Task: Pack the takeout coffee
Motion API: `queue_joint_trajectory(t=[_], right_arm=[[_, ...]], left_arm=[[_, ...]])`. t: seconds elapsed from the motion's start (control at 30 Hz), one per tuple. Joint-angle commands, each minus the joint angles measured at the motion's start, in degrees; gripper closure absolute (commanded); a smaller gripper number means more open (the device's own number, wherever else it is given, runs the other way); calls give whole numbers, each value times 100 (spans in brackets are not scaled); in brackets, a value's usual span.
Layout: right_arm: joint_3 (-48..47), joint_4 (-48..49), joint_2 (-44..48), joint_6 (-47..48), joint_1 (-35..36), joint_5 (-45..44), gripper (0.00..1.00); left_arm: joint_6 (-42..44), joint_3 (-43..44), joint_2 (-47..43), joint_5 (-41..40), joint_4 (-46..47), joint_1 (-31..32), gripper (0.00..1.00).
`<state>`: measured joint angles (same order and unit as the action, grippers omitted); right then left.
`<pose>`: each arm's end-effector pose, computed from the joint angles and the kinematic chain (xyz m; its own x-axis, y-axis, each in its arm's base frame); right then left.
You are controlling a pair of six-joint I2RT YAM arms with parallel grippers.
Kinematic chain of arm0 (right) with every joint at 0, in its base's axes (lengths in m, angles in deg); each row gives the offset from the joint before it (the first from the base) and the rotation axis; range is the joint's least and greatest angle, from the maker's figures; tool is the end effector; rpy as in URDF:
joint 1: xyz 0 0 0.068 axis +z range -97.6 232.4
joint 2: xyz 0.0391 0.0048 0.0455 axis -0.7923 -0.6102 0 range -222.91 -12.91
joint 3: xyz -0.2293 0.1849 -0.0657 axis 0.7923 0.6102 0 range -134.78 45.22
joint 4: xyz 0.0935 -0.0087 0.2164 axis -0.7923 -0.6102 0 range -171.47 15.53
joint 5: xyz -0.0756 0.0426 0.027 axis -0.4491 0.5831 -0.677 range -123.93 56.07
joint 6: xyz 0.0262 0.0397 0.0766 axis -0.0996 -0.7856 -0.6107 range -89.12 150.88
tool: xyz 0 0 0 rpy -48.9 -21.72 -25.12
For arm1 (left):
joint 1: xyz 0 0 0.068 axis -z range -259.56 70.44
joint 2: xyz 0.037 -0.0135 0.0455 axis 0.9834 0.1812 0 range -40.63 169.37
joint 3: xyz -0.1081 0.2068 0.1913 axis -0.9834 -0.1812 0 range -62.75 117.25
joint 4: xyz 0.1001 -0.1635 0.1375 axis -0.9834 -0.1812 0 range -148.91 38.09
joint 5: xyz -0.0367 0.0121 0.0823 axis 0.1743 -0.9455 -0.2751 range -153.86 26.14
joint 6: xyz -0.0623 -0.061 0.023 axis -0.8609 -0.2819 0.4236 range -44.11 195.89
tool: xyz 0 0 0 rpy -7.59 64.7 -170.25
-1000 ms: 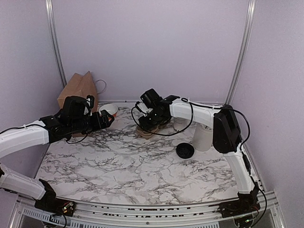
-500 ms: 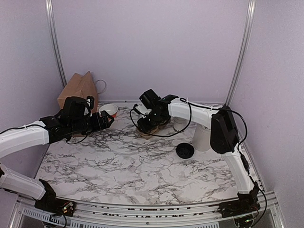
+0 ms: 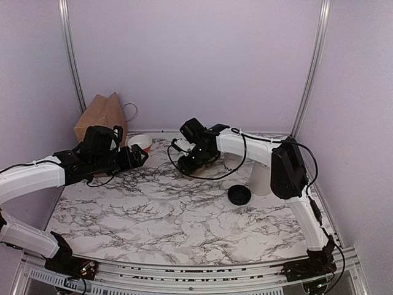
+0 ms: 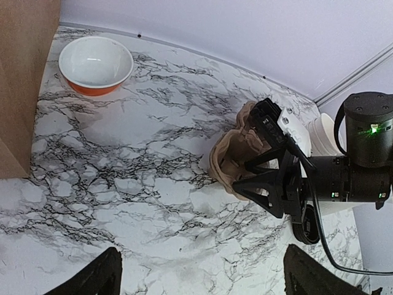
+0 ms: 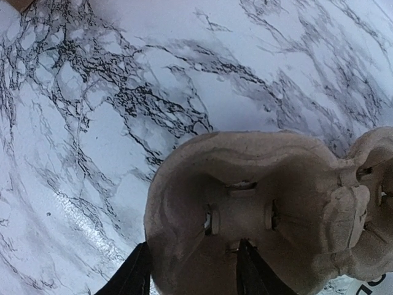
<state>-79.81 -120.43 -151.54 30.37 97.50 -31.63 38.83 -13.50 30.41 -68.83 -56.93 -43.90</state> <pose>0.3820 0.3879 0.1817 -0.6150 -0.6045 -0.5063 -0.7167 0.6963 0.0392 0.2369 -0.1613 0.2967 -0.6045 -0.3052 -0.7358 0.1925 0.8404 -0.5067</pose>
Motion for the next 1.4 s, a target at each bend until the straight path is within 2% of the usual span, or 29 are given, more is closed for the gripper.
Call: queue_joint_trajectory(t=[0.0,0.2,0.5,0.93,1.13,1.37], right_arm=[[-208,-132,-161,141,84,-38,54],[-240,-142,-182,159,104,-61,55],[-278,-124,-213,143,103,-82,66],[-448,-151,-199,96,104,86,72],[-462,-186,-228,96,100,-36,66],[-485,-188,-305,96,94,-38,68]], left_arm=[[-25,-40,80,55,-21,-24,8],[-42,-46,135,91,-8,-25,8],[-30,-6,199,124,4,-24,8],[-40,10,256,172,39,-25,8],[-30,29,278,196,47,-24,8],[-27,15,275,176,53,-26,8]])
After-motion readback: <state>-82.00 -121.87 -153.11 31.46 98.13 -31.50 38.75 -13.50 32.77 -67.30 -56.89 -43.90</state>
